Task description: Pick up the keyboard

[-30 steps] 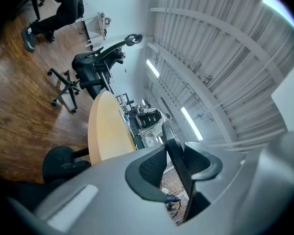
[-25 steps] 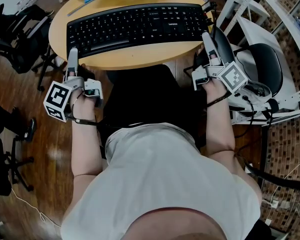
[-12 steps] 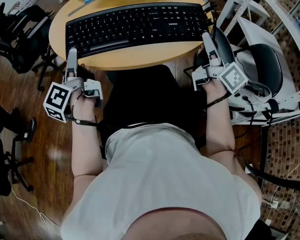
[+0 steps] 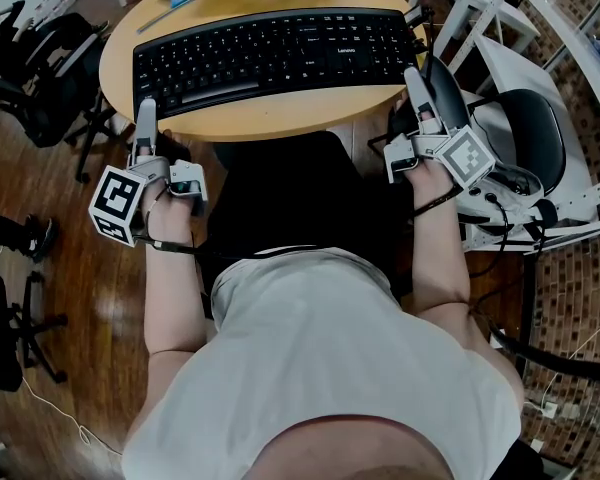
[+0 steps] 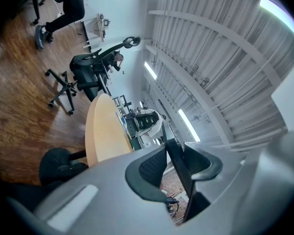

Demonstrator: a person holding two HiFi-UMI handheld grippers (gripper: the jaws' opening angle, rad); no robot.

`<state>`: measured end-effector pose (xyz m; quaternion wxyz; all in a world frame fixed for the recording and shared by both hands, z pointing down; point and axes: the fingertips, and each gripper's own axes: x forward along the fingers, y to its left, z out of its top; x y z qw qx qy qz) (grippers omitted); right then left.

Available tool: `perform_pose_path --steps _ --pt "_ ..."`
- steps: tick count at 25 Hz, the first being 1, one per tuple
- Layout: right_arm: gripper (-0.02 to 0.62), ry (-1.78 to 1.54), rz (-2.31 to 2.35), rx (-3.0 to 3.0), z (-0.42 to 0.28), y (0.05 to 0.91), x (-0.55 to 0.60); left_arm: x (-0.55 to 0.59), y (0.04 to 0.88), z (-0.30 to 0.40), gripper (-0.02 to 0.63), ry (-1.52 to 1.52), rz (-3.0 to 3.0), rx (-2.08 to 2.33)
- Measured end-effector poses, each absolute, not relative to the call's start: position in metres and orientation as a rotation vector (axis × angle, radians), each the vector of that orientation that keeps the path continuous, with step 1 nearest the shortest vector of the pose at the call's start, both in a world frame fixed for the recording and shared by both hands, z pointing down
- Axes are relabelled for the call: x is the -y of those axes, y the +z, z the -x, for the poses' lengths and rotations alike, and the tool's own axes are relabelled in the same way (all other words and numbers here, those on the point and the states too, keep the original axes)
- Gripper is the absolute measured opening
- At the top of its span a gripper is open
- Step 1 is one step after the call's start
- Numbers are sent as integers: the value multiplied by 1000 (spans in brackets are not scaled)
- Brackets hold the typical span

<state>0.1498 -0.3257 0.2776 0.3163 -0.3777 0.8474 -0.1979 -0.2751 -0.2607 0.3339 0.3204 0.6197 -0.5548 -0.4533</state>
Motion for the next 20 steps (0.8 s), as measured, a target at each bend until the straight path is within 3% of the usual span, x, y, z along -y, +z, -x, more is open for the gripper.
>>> perform_pose_path --steps 20 --pt "135 -509 999 -2235 -150 279 326 261 335 274 118 -1195 -1628 1457"
